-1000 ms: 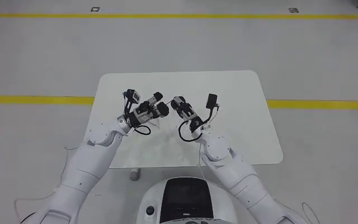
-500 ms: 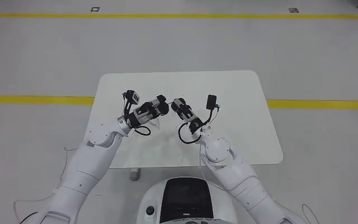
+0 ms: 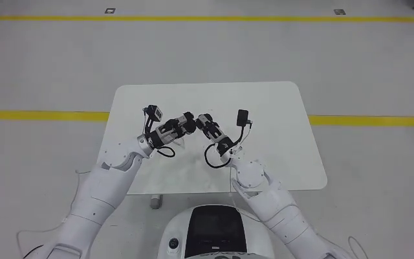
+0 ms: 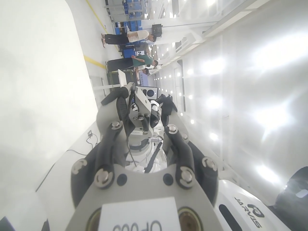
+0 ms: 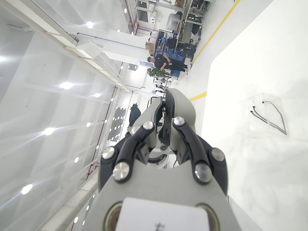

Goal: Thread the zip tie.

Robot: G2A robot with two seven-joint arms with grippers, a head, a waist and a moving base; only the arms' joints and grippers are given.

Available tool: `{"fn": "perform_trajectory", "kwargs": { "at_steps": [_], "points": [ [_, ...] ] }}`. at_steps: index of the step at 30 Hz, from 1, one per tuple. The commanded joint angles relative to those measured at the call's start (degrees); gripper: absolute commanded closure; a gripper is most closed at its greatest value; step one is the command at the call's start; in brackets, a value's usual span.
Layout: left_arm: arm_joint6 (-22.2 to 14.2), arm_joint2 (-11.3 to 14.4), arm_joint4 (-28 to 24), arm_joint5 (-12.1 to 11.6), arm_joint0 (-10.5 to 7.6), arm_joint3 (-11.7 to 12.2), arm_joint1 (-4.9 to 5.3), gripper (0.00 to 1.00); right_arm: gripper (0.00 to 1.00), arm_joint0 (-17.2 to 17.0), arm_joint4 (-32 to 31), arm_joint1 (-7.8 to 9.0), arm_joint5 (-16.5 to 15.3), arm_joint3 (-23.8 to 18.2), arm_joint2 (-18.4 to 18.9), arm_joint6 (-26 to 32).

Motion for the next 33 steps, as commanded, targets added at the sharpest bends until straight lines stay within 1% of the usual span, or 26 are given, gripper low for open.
{"fn": "perform_trajectory", "kwargs": {
  "at_steps": [1,6,8,13,14,16,23,24,25,26,30,33],
  "points": [
    [0.05,0.03,0.2,0.16,-0.07,0.04,0.01,0.76,1.0,-0.02,-0.2,-0.05,0.05,0.01,0.07,0.0],
    [0.11,0.1,0.44,0.42,-0.06,0.09,0.03,0.82,1.0,-0.09,-0.95,-0.15,0.12,0.02,0.28,-0.2],
    [0.16,0.14,0.53,0.55,-0.07,0.13,0.03,0.82,1.0,-0.18,-1.35,-0.18,0.2,-0.03,0.35,-0.3],
    [0.18,0.49,0.76,0.97,-0.23,0.28,-0.01,0.87,1.0,-0.44,-1.85,-0.25,0.24,-0.26,0.62,-0.11],
    [0.17,0.57,0.82,1.07,-0.27,0.31,-0.02,0.9,1.0,-0.48,-1.88,-0.26,0.2,-0.31,0.65,0.0],
    [0.16,0.66,0.89,1.19,-0.39,0.43,-0.04,1.0,1.0,-0.55,-1.86,-0.28,0.05,-0.36,0.74,0.34],
    [-0.15,0.82,0.83,1.48,-0.68,0.83,-0.05,1.0,1.0,-0.62,-1.57,-0.42,-0.5,-0.28,1.05,1.04],
    [-0.2,0.83,0.81,1.47,-0.7,0.85,-0.05,1.0,0.83,-0.61,-1.53,-0.43,-0.6,-0.24,1.08,1.18],
    [-0.28,0.8,0.76,1.44,-0.71,0.88,-0.04,1.0,0.24,-0.59,-1.5,-0.45,-0.68,-0.19,1.13,1.37],
    [-0.35,0.74,0.74,1.41,-0.7,0.9,-0.02,1.0,0.0,-0.59,-1.41,-0.46,-0.75,-0.19,1.2,1.45],
    [-1.01,-0.17,1.0,1.47,-0.29,0.56,0.29,1.0,0.0,-0.7,-1.08,-0.34,-1.59,-0.27,2.06,2.71],
    [-2.91,-1.48,0.48,1.12,0.02,0.15,0.67,1.0,0.0,-0.51,0.29,0.06,-2.17,-0.16,3.58,6.83]
  ]
}}
